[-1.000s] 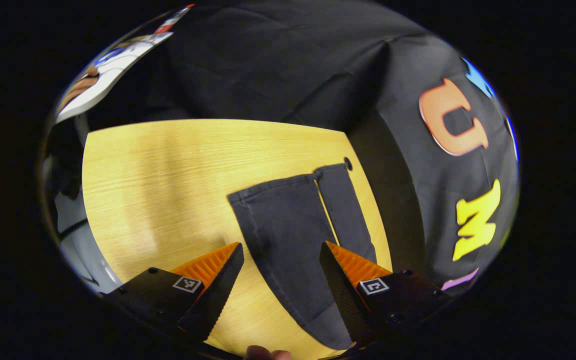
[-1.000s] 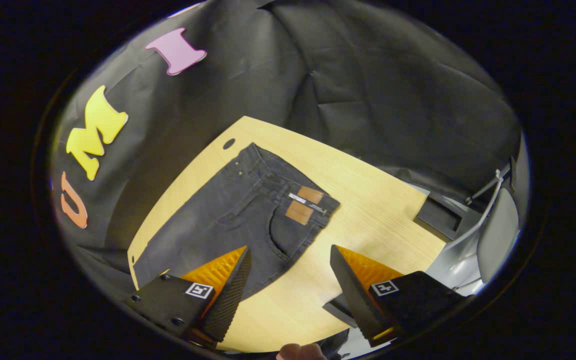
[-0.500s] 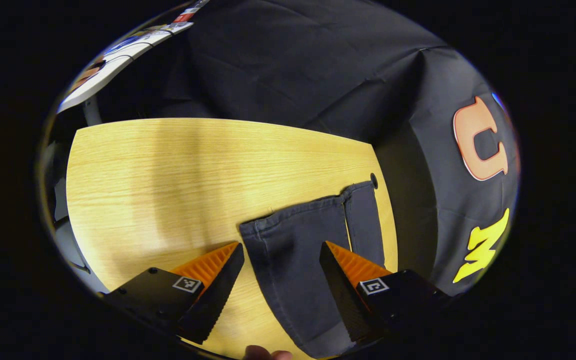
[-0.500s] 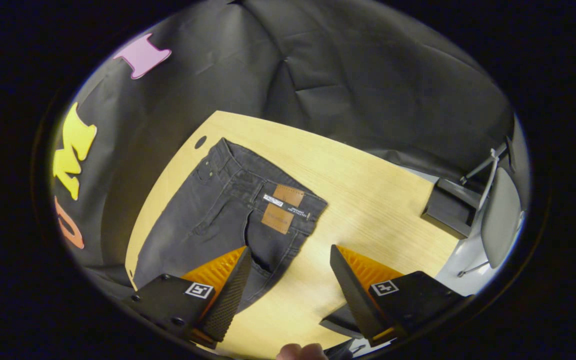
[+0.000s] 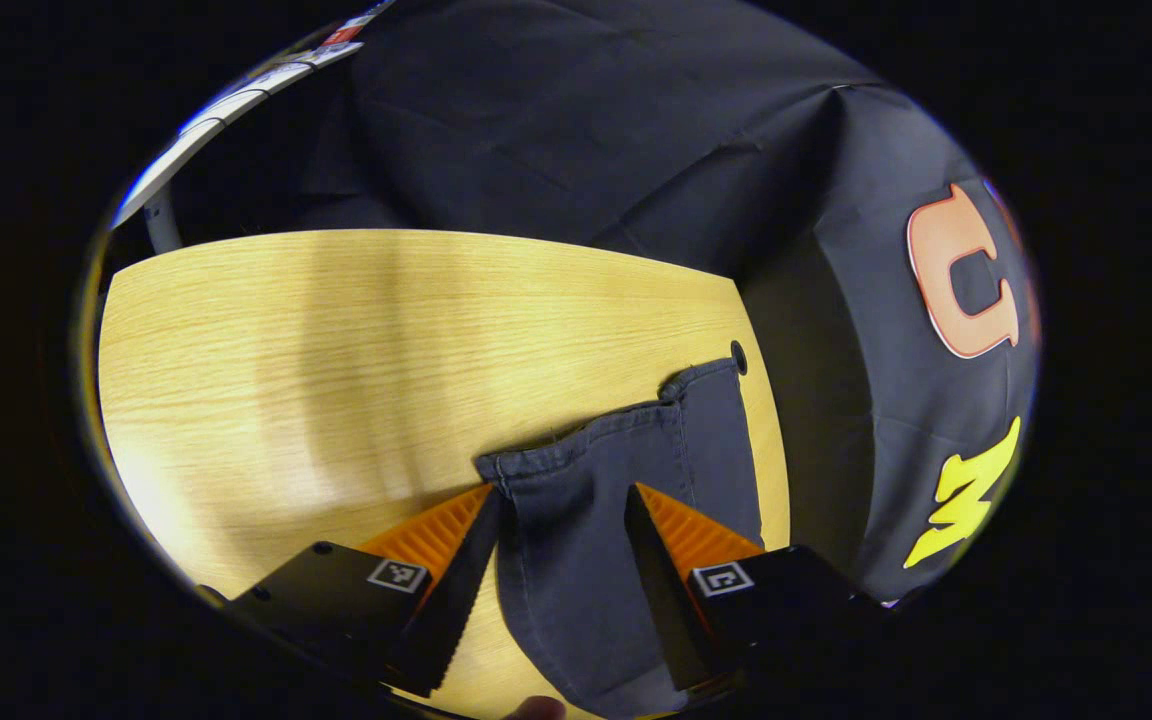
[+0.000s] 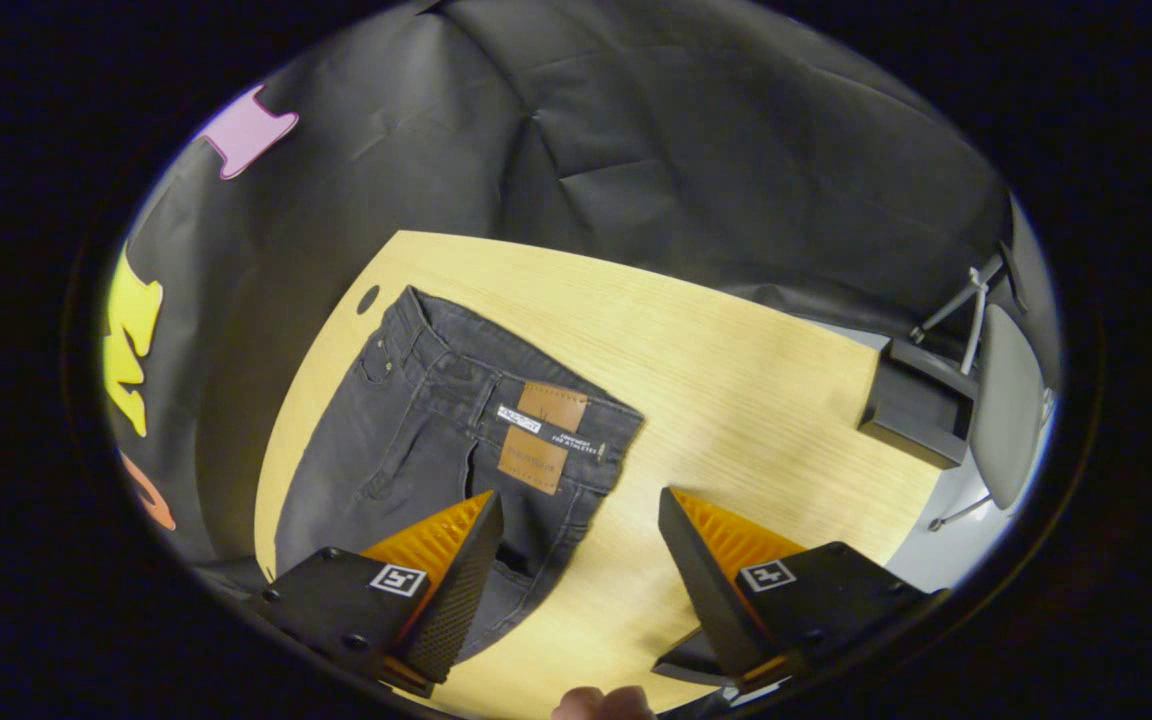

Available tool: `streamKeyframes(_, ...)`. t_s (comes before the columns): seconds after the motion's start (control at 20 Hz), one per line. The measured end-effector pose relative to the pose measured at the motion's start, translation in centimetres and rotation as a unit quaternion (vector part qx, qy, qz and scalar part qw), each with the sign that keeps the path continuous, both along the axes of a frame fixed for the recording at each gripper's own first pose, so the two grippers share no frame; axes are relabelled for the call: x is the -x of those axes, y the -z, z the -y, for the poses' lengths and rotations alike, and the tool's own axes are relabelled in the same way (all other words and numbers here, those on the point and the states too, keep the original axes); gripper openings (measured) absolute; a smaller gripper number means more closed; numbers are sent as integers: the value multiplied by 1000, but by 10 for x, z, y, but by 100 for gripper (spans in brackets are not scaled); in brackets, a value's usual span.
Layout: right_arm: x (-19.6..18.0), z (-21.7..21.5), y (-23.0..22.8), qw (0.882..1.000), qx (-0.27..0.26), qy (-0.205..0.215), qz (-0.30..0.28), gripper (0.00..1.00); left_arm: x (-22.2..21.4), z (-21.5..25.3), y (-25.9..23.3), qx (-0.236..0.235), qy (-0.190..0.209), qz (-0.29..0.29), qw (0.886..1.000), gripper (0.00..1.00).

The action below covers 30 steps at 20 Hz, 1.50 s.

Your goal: Grasp the waist and the cuffs of the jeans and fold them to make the two legs overlap; first hold the waist and fold one-third of the jeans toward the cuffs, then hold the cuffs and fold the remaining one-third in the same direction to finish folding.

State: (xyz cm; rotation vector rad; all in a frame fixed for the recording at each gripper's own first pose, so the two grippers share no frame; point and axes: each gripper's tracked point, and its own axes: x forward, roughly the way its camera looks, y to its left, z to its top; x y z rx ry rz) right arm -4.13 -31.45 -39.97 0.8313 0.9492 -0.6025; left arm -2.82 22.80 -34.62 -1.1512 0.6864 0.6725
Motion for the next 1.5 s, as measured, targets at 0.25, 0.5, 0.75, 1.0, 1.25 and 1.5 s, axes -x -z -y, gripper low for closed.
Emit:
streamKeyframes(0.25,-10,-2,4,999,45,-10,-22,96,-7,5,9,20,-1,-7,1000,44)
streamKeyframes(0.5,-22,-6,15,985,138,-60,-83,96,-13,8,16,40,-13,-4,999,12)
streamKeyframes(0.75,-25,-1,17,981,165,-55,-80,85,-11,12,16,51,-6,-8,999,6)
streamKeyframes(1.0,-34,-8,13,996,62,-34,-49,16,-13,16,11,60,-4,-4,998,5)
streamKeyframes(1.25,-37,-12,-10,1000,-23,-1,-10,5,-5,14,-7,81,-21,-23,996,5)
streamKeyframes(1.5,-57,-27,-48,994,-102,27,22,1,-9,15,-43,101,-40,-14,994,4)
